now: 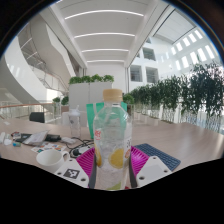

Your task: Pour water

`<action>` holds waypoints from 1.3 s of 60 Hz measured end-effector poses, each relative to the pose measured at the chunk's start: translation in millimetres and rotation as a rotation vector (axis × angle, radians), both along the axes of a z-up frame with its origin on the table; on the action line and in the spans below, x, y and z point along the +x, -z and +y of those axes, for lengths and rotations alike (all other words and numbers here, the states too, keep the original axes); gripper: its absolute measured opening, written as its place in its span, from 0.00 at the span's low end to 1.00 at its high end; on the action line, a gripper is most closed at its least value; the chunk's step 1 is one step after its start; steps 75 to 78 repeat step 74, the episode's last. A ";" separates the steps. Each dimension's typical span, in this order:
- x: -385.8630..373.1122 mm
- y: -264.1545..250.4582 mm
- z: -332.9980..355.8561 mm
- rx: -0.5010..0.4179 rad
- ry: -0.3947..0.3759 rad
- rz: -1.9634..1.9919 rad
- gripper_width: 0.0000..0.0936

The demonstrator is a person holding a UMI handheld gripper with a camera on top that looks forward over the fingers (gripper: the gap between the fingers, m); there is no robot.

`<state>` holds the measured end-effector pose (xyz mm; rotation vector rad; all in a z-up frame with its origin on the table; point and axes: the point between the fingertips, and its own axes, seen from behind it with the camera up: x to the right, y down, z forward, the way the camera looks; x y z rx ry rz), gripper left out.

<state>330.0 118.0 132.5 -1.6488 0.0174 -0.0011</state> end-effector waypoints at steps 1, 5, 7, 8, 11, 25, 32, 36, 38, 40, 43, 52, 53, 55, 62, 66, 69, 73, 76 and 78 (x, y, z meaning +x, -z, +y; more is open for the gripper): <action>1.6 0.9 -1.2 -0.009 0.002 0.002 0.51; 8.6 10.2 -5.5 -0.023 0.006 0.010 0.52; 9.5 31.7 -0.6 -0.031 0.005 0.018 0.53; 9.9 41.4 -2.9 -0.044 0.003 0.021 0.53; 13.5 44.4 -11.4 -0.052 -0.004 0.015 0.53; 15.1 46.3 -10.0 -0.053 0.001 0.003 0.56; 21.0 54.7 -32.7 -0.201 0.030 -0.029 0.70; 21.3 43.8 -58.8 -0.252 0.043 -0.052 0.88; 15.9 36.4 -77.0 -0.268 0.041 -0.056 0.91; 10.7 27.3 -95.3 -0.282 0.035 -0.052 0.91; -1.8 12.2 -120.6 -0.309 0.036 -0.039 0.90; -41.3 -48.2 -210.9 -0.319 0.073 -0.025 0.90; -45.6 -56.1 -219.7 -0.311 0.080 -0.025 0.90; -55.5 -71.0 -237.3 -0.295 0.091 -0.022 0.90; -94.6 -118.1 -293.6 -0.254 0.096 0.018 0.90; -117.3 -145.2 -323.4 -0.226 0.087 0.028 0.91; -127.4 -159.7 -342.7 -0.207 0.092 0.031 0.91; -138.2 -175.8 -366.7 -0.213 0.105 0.043 0.91; -140.2 -177.8 -372.3 -0.216 0.106 0.048 0.91; -140.2 -177.8 -372.3 -0.216 0.106 0.048 0.91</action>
